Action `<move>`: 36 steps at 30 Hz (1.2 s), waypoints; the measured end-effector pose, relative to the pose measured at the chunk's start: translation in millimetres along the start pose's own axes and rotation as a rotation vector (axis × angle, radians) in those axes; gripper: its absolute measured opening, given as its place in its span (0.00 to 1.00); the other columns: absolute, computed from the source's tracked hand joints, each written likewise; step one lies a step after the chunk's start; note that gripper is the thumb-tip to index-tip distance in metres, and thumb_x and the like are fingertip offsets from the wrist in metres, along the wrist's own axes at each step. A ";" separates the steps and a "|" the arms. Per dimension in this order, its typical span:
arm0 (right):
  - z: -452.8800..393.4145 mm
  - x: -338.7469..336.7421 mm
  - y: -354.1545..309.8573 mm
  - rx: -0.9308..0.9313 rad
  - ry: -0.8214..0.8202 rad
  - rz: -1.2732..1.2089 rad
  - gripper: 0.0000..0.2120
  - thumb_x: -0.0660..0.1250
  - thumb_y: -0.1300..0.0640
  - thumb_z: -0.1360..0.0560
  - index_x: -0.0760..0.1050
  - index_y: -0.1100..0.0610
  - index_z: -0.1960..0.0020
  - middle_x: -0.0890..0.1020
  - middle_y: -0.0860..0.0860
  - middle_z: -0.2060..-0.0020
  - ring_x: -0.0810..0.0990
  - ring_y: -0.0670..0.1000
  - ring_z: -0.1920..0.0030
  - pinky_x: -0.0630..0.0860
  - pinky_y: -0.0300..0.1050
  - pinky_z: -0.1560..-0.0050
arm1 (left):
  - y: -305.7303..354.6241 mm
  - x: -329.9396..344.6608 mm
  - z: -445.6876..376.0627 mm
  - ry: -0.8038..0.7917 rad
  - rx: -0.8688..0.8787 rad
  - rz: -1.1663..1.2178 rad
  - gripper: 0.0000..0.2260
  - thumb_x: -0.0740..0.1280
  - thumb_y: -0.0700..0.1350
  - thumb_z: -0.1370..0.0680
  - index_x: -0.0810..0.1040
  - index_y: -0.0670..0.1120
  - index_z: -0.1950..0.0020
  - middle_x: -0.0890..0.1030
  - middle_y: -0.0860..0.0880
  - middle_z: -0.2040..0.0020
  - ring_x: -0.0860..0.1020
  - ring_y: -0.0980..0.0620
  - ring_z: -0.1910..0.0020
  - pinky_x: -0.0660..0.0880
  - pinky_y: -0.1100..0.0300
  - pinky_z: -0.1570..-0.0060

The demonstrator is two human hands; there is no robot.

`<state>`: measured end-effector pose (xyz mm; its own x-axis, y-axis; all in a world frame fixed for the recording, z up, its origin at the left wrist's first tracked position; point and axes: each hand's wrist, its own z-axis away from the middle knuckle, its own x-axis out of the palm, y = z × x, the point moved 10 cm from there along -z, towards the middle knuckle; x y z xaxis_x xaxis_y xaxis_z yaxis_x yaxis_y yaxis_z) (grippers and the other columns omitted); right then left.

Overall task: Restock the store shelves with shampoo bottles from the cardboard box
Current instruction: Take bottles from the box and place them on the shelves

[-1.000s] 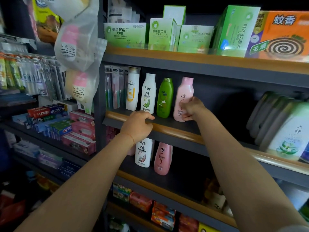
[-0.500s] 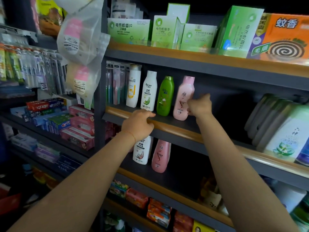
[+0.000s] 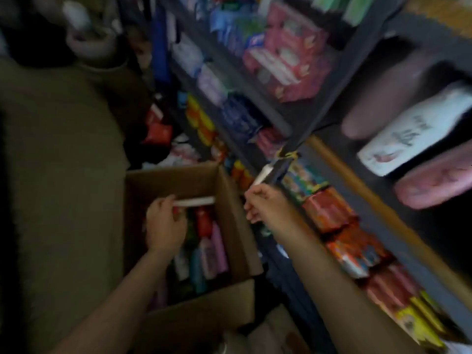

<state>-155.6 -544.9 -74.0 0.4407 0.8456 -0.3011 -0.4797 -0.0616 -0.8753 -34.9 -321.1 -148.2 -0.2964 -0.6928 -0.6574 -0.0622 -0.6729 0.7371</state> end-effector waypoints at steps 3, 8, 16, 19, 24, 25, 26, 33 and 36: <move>-18.7 113.2 101.6 0.248 -0.204 0.046 0.06 0.62 0.61 0.19 0.72 0.58 0.55 0.77 0.54 0.68 0.74 0.45 0.78 0.70 0.35 0.78 | -126.8 -17.3 21.5 0.091 -0.330 -0.064 0.30 0.72 0.45 0.27 0.67 0.40 0.27 0.71 0.36 0.34 0.69 0.35 0.34 0.68 0.43 0.33; -18.5 235.0 213.5 0.560 -0.430 0.118 0.05 0.58 0.60 0.17 0.71 0.58 0.50 0.77 0.54 0.65 0.77 0.49 0.70 0.74 0.42 0.69 | -206.4 3.4 42.1 -0.102 -0.545 0.146 0.17 0.65 0.45 0.19 0.73 0.45 0.31 0.80 0.44 0.44 0.80 0.42 0.45 0.73 0.55 0.52; -48.4 299.0 297.3 0.853 -0.387 0.006 0.05 0.58 0.60 0.18 0.70 0.59 0.44 0.76 0.53 0.59 0.74 0.50 0.61 0.74 0.49 0.47 | -224.1 2.9 38.6 -0.024 -0.495 0.138 0.11 0.62 0.47 0.18 0.80 0.47 0.39 0.84 0.44 0.48 0.82 0.40 0.50 0.79 0.47 0.49; -64.1 321.6 323.9 0.958 -0.407 -0.028 0.07 0.60 0.56 0.19 0.72 0.58 0.52 0.77 0.54 0.62 0.76 0.52 0.63 0.74 0.47 0.62 | -227.4 1.2 39.3 0.026 -0.474 0.195 0.13 0.63 0.51 0.19 0.81 0.46 0.41 0.85 0.46 0.49 0.82 0.44 0.50 0.79 0.48 0.48; -79.0 350.9 356.2 0.945 -0.483 0.067 0.09 0.69 0.53 0.25 0.75 0.59 0.52 0.80 0.57 0.58 0.79 0.57 0.56 0.76 0.52 0.54 | -230.1 3.1 38.0 0.053 -0.450 0.171 0.10 0.63 0.50 0.18 0.82 0.49 0.43 0.84 0.52 0.56 0.82 0.50 0.56 0.77 0.56 0.57; -79.1 357.4 368.2 0.923 -0.516 0.129 0.14 0.72 0.53 0.27 0.76 0.61 0.48 0.82 0.58 0.53 0.80 0.57 0.52 0.78 0.55 0.47 | -230.7 3.0 38.2 0.062 -0.447 0.173 0.11 0.63 0.50 0.18 0.82 0.49 0.42 0.85 0.53 0.55 0.82 0.51 0.55 0.77 0.56 0.56; -77.0 364.5 378.3 0.890 -0.566 0.212 0.18 0.74 0.53 0.29 0.77 0.62 0.45 0.82 0.60 0.47 0.81 0.58 0.48 0.77 0.58 0.42 | -231.2 2.7 38.4 0.074 -0.443 0.175 0.11 0.63 0.50 0.18 0.82 0.49 0.40 0.85 0.52 0.54 0.82 0.51 0.54 0.77 0.57 0.55; -56.0 378.5 376.4 0.788 -0.706 0.363 0.21 0.74 0.54 0.27 0.76 0.61 0.38 0.81 0.59 0.41 0.80 0.58 0.43 0.77 0.56 0.40 | -231.2 1.2 39.7 0.081 -0.439 0.180 0.13 0.63 0.50 0.18 0.81 0.51 0.36 0.85 0.52 0.51 0.82 0.51 0.53 0.79 0.53 0.53; -44.2 355.8 332.3 0.859 -0.730 0.194 0.21 0.73 0.55 0.26 0.75 0.62 0.37 0.82 0.55 0.50 0.81 0.54 0.52 0.79 0.49 0.53 | -228.2 1.5 37.0 0.081 -0.444 0.134 0.13 0.62 0.51 0.18 0.81 0.48 0.39 0.85 0.47 0.51 0.82 0.44 0.51 0.79 0.50 0.53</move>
<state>-124.6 -287.9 -488.8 -0.1090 0.9848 0.1349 -0.9754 -0.0799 -0.2055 -56.4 -159.0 -311.5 -0.1978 -0.7874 -0.5838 0.3901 -0.6096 0.6901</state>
